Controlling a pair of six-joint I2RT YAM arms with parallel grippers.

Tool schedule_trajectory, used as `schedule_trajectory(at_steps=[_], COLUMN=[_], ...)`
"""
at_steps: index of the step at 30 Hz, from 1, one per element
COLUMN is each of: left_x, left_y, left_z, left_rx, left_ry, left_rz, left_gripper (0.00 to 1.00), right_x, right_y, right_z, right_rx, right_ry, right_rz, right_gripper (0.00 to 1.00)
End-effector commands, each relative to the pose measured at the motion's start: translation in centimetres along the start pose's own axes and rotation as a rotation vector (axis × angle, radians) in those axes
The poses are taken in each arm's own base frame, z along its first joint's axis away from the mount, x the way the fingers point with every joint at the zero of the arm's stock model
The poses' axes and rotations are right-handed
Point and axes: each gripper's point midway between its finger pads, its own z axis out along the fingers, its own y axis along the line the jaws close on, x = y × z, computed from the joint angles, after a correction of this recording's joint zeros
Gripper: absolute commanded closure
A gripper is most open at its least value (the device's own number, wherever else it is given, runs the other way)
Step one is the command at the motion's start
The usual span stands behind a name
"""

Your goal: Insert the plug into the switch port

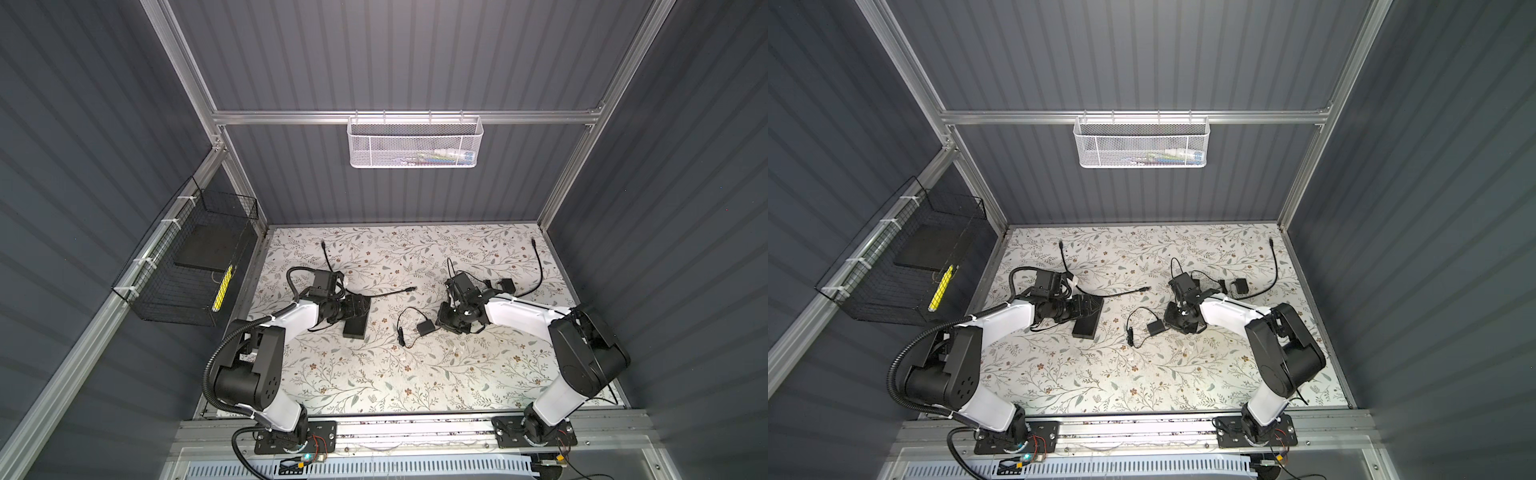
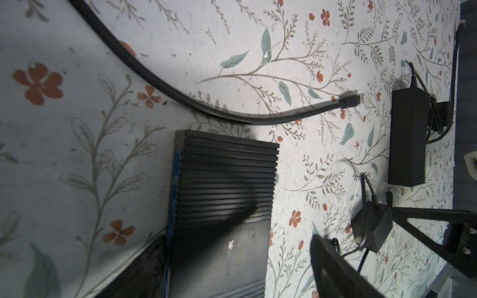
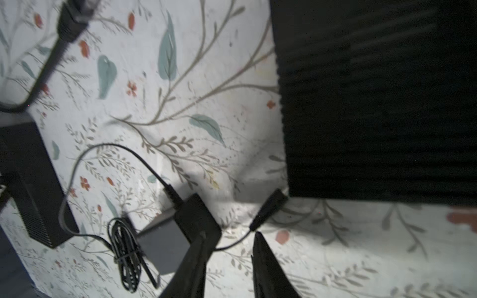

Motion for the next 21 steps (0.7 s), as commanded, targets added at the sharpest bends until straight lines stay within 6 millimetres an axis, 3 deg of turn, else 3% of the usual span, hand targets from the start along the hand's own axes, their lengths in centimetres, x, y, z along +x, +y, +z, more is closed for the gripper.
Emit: schedule_trajectory(at_steps=[1, 6, 13, 21], left_x=[-0.7, -0.6, -0.7, -0.5], left_y=[-0.6, -0.3, 0.6, 1.9], left_z=[0.0, 0.2, 0.9, 1.5], left_rx=[0.013, 0.001, -0.043, -0.106], left_ry=[-0.006, 0.001, 0.005, 0.023], left_rz=[0.003, -0.002, -0.006, -0.006], left_gripper=[0.14, 0.13, 0.13, 0.12], right_x=[-0.5, 0.0, 0.2, 0.3], right_y=[-0.3, -1.8, -2.3, -2.8], right_z=[1.1, 1.6, 1.7, 2.8], right_rx=[0.016, 0.107, 0.179, 0.233], right_ry=[-0.02, -0.017, -0.029, -0.031], right_rz=[0.062, 0.021, -0.045, -0.096], right_gripper=[0.68, 0.7, 0.72, 0.86])
